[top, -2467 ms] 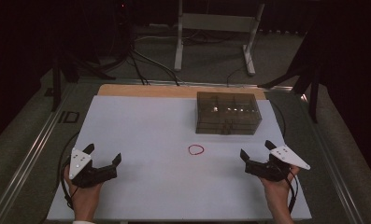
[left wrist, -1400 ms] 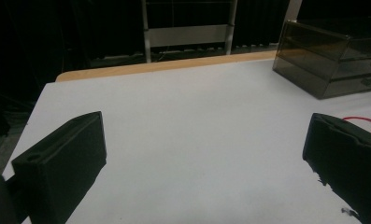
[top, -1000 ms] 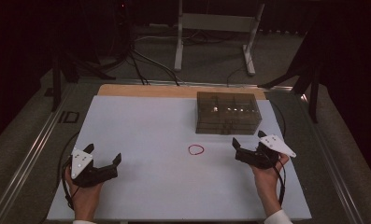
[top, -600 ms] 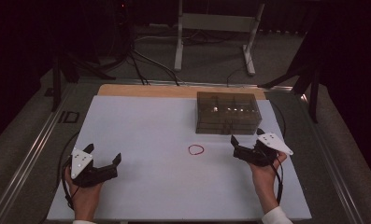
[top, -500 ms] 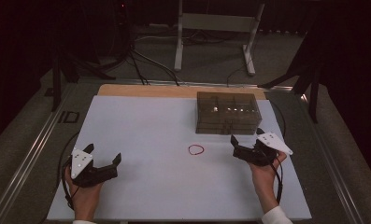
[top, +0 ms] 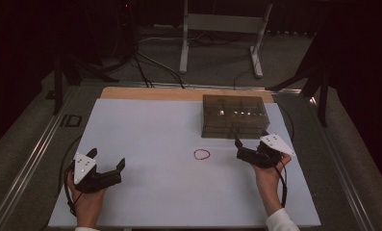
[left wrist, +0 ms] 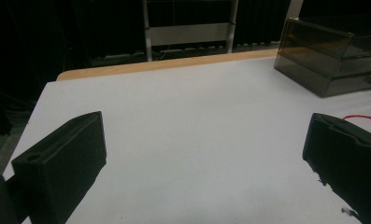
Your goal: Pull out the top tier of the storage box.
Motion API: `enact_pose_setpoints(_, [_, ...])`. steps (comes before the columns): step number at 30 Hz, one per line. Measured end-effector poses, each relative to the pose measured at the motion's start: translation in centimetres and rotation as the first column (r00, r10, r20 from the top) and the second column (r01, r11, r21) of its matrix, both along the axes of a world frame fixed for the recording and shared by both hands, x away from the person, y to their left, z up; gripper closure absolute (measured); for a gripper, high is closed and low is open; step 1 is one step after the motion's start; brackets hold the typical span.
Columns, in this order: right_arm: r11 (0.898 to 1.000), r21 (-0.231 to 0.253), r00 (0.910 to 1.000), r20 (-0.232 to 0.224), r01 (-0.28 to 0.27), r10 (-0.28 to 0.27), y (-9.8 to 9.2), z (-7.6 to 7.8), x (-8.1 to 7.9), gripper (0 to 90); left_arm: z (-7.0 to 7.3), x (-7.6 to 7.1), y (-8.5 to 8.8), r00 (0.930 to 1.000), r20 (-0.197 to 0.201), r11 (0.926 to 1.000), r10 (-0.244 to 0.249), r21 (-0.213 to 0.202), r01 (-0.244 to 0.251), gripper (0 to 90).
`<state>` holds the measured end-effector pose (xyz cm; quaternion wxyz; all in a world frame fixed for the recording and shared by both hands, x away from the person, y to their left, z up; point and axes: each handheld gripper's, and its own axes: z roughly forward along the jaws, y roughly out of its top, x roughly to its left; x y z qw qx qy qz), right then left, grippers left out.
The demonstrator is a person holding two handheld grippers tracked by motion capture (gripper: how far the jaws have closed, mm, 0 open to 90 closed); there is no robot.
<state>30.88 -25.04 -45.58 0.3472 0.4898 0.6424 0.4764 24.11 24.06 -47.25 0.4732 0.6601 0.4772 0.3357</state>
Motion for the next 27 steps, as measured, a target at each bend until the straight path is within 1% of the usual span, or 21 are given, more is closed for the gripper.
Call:
enact_pose_setpoints(7, [1.000, -0.002, 1.0000, -0.002, 0.010, -0.010, 0.1, -0.3, 0.5, 0.0, 0.0, 0.0, 0.0, 1.0000, -0.001, 1.0000, -0.001, 0.004, 0.001, 1.1])
enact_pose_setpoints(10, [1.000, 0.007, 0.9998, -0.003, 0.018, -0.018, 0.3, -0.4, 0.8, 0.0, 0.0, 0.0, -0.1, 1.0000, -0.002, 1.0000, -0.001, 0.005, 0.001, 1.1])
enact_pose_setpoints(16, [1.000, -0.001, 0.9998, 0.003, 0.018, -0.018, 0.6, -0.5, 1.3, 0.0, -0.1, 0.0, -0.1, 1.0000, -0.003, 1.0000, -0.001, 0.006, 0.001, 1.1])
enact_pose_setpoints(27, [1.000, -0.002, 0.9997, -0.004, 0.022, -0.022, 1.0, -0.9, 2.1, 0.0, -0.1, 0.1, -0.1, 1.0000, -0.005, 1.0000, -0.003, 0.008, 0.003, 1.1])
